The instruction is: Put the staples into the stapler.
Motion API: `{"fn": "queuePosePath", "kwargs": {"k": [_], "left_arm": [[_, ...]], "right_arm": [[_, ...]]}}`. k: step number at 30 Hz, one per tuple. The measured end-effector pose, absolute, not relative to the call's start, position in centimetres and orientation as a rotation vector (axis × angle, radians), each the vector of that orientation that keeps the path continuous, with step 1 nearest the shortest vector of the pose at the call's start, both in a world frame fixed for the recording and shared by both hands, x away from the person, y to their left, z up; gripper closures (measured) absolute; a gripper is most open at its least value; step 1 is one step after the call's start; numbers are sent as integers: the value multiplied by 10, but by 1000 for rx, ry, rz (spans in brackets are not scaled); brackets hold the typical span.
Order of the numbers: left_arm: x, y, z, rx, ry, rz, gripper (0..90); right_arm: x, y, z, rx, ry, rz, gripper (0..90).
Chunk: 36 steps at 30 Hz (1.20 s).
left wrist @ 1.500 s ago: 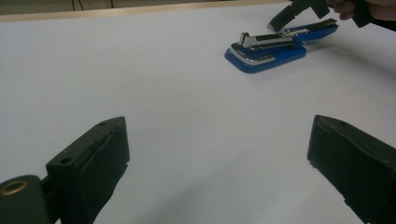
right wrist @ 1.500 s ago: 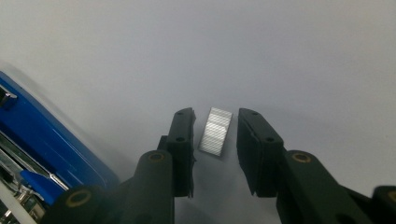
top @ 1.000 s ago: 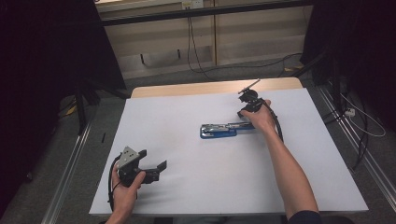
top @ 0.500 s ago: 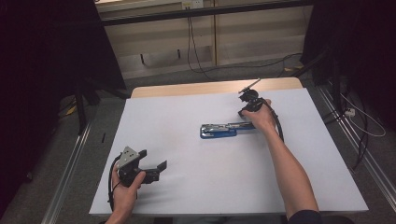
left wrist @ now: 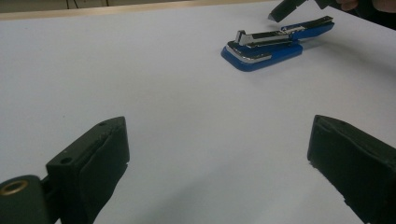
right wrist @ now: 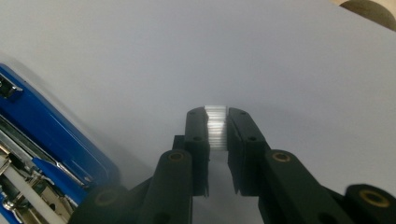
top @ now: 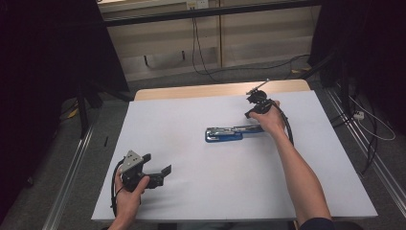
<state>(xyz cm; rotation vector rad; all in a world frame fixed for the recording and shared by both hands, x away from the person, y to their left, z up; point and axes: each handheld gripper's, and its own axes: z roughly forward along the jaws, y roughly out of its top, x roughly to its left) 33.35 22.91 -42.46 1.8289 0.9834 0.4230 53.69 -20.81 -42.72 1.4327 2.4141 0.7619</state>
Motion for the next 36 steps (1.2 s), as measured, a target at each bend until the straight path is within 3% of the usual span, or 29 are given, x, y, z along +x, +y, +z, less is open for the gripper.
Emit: {"fn": "queuePosePath", "kwargs": {"k": [36], "left_arm": [[333, 229, -424, 1827, 989, 435, 56]], "right_arm": [[509, -190, -404, 1202, 2429, 1005, 791]]}}
